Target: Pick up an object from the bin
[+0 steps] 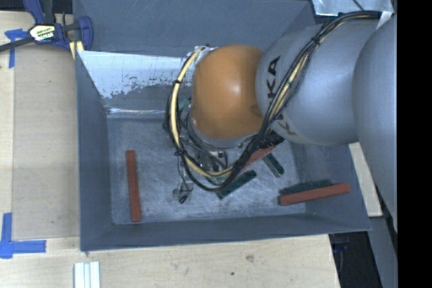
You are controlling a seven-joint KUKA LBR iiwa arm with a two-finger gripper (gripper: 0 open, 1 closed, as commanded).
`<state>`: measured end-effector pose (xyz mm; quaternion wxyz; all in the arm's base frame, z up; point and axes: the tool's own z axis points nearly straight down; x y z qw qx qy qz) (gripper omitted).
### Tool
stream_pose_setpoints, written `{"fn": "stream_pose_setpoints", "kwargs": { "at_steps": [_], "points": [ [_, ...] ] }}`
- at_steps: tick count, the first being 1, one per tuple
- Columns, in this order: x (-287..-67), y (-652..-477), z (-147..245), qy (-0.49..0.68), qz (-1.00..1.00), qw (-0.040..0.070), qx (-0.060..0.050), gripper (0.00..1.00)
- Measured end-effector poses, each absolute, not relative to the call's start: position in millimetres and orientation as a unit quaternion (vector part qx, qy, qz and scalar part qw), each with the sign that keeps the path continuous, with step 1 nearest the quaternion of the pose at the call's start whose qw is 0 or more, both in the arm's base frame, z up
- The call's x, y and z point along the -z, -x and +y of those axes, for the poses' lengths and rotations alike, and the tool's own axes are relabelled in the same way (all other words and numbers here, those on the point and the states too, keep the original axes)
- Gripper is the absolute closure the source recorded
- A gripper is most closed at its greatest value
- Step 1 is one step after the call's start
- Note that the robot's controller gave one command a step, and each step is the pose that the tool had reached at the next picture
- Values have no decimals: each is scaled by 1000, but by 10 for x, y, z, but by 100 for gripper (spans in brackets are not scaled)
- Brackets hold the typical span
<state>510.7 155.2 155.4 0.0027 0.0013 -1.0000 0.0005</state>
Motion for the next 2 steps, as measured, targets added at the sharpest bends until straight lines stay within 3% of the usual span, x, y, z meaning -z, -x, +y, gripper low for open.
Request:
{"fn": "stream_pose_setpoints", "kwargs": {
  "at_steps": [1,2],
  "points": [
    [-680,-5395,679,-32,-999,2,-2,0],
    [-850,-5061,37,19,-1000,0,-2,0]
  ]
}}
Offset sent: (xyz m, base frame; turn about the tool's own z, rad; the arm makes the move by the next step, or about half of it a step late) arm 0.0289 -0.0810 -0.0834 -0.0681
